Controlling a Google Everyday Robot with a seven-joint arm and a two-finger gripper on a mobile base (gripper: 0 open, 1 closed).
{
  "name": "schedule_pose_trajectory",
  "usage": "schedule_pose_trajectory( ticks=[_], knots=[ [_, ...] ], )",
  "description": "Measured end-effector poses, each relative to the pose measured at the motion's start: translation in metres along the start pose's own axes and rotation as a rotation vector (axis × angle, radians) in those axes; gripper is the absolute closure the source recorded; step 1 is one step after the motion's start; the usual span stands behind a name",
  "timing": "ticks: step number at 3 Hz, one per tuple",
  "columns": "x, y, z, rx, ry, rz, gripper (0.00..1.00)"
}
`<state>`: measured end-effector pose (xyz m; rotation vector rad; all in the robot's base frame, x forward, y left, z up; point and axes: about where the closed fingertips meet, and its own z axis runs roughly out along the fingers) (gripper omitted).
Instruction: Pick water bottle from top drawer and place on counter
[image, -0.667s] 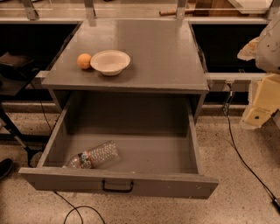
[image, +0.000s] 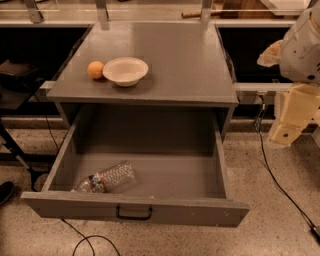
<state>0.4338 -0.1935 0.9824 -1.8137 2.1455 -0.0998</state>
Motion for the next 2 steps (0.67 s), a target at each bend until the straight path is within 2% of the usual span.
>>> schedule_pose_trajectory(
  ticks=[1, 2],
  knots=[
    [-0.062, 0.029, 0.008, -0.029, -0.045, -0.236, 0.0],
    [-0.141, 0.061, 0.045, -0.091, -0.059, -0.471, 0.0]
  ],
)
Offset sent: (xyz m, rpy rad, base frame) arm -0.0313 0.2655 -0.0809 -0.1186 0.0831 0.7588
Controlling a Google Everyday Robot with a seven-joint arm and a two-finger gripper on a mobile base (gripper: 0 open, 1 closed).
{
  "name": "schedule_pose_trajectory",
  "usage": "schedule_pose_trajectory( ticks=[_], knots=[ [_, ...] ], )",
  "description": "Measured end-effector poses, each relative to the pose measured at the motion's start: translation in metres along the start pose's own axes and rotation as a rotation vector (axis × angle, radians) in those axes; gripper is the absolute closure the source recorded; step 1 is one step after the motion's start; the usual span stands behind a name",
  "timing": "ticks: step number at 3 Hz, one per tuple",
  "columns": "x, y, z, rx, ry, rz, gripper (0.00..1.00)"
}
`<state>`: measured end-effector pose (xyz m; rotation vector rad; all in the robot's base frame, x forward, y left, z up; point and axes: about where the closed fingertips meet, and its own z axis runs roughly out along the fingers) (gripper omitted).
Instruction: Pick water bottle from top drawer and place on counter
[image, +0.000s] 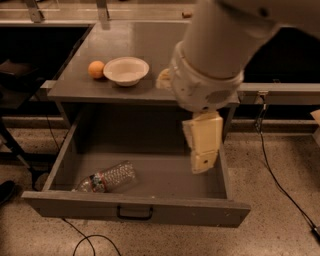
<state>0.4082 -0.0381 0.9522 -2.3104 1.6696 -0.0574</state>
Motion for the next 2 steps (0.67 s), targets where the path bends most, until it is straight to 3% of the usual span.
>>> schedule_pose_trajectory(
  ticks=[1, 2],
  knots=[
    [-0.064, -0.019, 0.057, -0.052, 0.003, -0.145, 0.0],
    [-0.112, -0.051, 0.122, -0.057, 0.042, -0.262, 0.0]
  ],
)
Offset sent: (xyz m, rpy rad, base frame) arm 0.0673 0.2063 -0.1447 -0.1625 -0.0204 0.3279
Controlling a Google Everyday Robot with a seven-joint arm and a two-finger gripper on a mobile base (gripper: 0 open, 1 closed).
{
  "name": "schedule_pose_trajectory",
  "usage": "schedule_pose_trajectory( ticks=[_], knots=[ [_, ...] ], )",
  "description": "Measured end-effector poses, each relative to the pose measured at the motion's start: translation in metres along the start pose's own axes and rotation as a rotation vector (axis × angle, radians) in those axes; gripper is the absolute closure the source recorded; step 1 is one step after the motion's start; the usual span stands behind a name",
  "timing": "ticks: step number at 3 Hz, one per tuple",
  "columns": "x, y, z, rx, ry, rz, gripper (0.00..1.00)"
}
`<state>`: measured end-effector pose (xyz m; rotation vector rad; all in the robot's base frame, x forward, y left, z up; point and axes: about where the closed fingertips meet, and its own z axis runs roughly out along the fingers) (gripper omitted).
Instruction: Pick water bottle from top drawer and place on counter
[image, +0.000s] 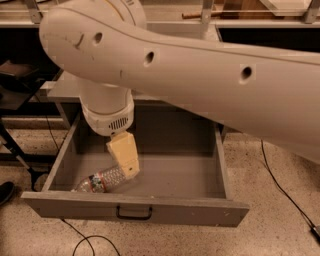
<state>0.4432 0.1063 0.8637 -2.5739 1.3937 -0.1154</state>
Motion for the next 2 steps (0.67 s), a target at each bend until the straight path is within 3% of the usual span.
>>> schedule_pose_trajectory(
  ticks=[1, 2],
  knots=[
    [0.0, 0.0, 0.0, 0.0, 0.0, 0.0, 0.0],
    [0.003, -0.007, 0.033, -0.029, 0.007, -0.06, 0.0]
  ],
)
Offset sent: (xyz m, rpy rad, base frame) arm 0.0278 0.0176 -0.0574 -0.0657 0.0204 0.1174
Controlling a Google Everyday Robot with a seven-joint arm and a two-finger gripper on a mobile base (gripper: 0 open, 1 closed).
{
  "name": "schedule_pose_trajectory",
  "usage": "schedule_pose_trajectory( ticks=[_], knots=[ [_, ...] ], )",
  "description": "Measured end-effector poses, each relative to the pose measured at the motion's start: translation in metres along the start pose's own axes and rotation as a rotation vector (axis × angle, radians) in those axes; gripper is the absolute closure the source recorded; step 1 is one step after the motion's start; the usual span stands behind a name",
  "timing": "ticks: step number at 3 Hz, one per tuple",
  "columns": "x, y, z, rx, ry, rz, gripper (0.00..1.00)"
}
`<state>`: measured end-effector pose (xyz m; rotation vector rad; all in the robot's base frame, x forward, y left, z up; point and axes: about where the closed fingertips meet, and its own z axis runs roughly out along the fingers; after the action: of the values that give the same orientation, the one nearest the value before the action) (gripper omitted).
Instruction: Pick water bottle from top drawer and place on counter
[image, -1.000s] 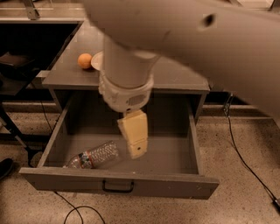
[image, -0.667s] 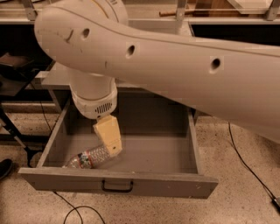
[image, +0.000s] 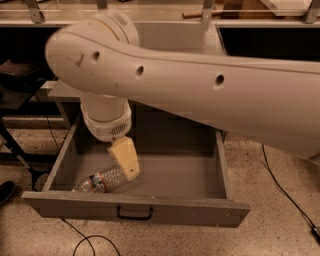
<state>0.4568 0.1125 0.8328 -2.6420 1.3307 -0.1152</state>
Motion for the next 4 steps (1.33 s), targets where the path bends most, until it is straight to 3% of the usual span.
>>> schedule_pose_trajectory(
  ticks=[1, 3, 4],
  knots=[
    [0.012, -0.008, 0.047, -0.007, -0.031, -0.031, 0.0],
    [0.029, -0.026, 0.154, -0.041, -0.062, -0.028, 0.0],
    [0.027, -0.029, 0.194, -0.059, -0.078, -0.046, 0.0]
  ],
)
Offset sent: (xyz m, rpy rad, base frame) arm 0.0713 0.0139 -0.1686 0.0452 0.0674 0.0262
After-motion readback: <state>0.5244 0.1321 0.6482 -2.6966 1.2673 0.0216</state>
